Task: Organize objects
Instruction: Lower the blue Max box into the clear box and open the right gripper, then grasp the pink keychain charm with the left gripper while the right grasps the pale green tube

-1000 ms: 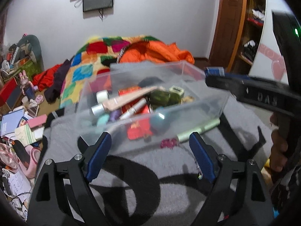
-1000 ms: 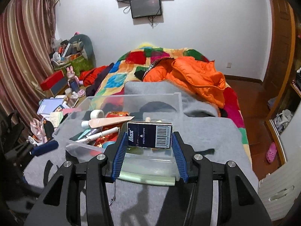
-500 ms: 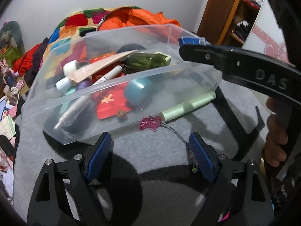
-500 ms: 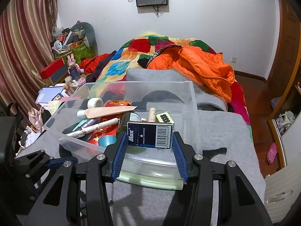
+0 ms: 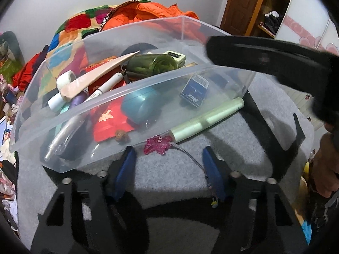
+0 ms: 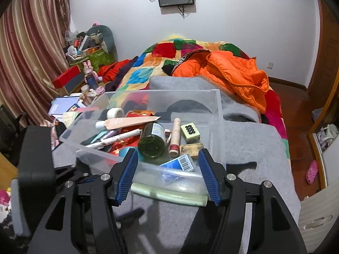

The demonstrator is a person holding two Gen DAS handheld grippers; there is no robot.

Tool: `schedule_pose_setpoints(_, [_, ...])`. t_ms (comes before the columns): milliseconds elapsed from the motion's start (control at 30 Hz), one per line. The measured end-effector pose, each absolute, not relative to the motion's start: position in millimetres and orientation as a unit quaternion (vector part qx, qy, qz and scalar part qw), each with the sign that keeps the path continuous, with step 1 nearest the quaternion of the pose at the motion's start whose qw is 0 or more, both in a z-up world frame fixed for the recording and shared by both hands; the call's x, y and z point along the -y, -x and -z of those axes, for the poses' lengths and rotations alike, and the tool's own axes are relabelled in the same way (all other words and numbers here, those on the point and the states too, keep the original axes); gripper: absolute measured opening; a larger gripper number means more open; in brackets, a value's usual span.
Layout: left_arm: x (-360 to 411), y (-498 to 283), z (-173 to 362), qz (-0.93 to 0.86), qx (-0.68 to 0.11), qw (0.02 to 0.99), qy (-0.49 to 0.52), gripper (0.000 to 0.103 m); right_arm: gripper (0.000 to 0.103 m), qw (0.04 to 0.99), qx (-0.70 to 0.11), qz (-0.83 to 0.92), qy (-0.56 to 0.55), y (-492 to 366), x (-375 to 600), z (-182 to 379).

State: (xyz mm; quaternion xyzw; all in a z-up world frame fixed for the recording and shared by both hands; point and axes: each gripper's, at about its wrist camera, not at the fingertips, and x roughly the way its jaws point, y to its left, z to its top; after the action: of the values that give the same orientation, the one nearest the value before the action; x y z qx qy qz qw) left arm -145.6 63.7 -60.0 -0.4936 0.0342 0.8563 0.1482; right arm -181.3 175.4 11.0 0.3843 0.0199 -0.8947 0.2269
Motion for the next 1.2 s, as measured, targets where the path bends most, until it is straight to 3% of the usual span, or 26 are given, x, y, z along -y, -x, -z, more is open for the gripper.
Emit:
schedule_pose_setpoints(67, [-61.4,142.6,59.3,-0.859,-0.034,0.147,0.489,0.048,0.056,0.229,-0.021,0.896,-0.38,174.4,-179.7,-14.0])
schedule_pose_setpoints(200, [-55.6,134.0,58.1,-0.866,-0.04,0.138,0.479,0.036,0.073,0.207,-0.033,0.907,-0.366,156.1,-196.4,-17.3])
schedule_pose_setpoints(467, [-36.3,112.0,57.4,-0.871,-0.036,0.133,0.471,0.023,0.075,0.187,-0.069,0.889,-0.411,157.7,-216.6,18.8])
schedule_pose_setpoints(833, [-14.9,82.0,51.9,-0.869,-0.052,0.119,0.477,0.023,0.075,0.227,-0.053,0.867,-0.441,167.8,-211.4,44.8])
schedule_pose_setpoints(1200, [-28.1,99.6,40.4,-0.878,-0.044,0.14,0.456,0.023,0.075,0.267,0.003,0.85,-0.454,169.5,-197.3,52.2])
